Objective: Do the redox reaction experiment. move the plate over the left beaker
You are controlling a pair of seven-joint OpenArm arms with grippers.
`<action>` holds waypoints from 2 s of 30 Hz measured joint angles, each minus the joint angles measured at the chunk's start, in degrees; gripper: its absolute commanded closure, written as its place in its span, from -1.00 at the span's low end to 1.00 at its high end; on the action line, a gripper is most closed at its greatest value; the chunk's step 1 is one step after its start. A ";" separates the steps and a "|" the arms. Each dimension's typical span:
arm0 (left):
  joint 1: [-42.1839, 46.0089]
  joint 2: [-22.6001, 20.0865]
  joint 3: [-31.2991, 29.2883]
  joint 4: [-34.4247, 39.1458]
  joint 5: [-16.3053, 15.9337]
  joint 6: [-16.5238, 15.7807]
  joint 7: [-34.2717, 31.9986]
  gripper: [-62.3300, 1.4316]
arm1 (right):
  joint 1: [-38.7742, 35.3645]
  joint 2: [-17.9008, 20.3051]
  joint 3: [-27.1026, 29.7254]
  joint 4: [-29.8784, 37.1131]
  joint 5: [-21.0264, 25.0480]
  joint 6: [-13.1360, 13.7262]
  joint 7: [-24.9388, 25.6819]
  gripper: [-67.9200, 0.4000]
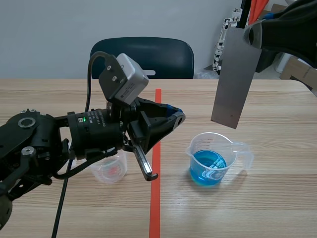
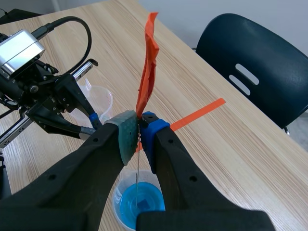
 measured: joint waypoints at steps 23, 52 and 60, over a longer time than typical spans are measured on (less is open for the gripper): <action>28.57 0.00 -21.14 17.81 0.15 0.00 -7.10 0.50 | 0.00 0.00 0.00 0.00 -0.22 0.00 0.00 0.97; 60.28 4.46 -34.99 22.86 0.22 2.71 -25.29 -1.00 | 4.85 -0.02 -14.16 0.00 -9.03 -5.11 7.54 0.97; 63.80 4.66 -35.17 17.09 1.38 10.14 -39.32 -1.00 | 10.88 -3.34 -17.86 0.00 -12.57 -7.80 7.48 0.97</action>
